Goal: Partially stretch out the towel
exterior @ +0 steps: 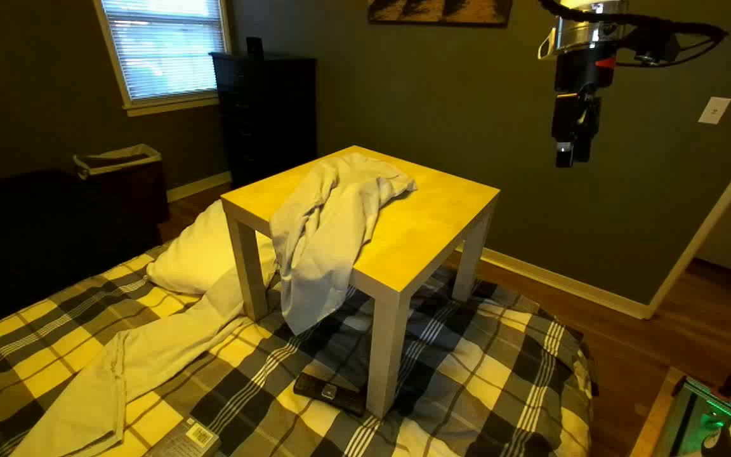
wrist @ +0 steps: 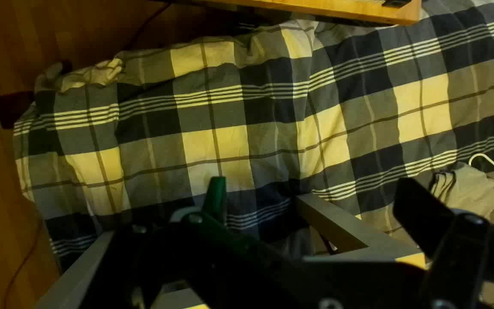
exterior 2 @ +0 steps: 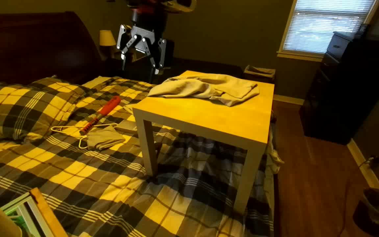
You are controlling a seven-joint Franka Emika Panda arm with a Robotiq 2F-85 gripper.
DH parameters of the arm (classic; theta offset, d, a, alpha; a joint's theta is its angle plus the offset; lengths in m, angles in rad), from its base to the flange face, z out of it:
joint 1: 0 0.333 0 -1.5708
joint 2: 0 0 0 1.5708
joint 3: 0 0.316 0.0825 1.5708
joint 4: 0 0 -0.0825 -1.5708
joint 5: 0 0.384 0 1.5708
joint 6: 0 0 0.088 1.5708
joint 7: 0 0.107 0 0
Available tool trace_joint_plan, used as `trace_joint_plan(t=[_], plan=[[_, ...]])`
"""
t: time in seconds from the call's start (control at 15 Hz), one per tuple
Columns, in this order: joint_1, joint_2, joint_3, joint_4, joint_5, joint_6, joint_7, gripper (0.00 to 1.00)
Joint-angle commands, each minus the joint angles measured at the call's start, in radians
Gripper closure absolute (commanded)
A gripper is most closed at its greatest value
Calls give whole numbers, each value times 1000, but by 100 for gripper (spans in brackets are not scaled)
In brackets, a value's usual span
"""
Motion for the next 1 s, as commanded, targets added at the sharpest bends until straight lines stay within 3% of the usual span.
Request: trace_joint_plan(t=[0.0,0.47,0.73,0.93], plan=[[-8,2,7,3,2,-3,-2,0],[-8,2,7,3,2,-3,-2,0],[1,69,16,28,83,166,52,0],[2,155,47,71,198,242,208,0]])
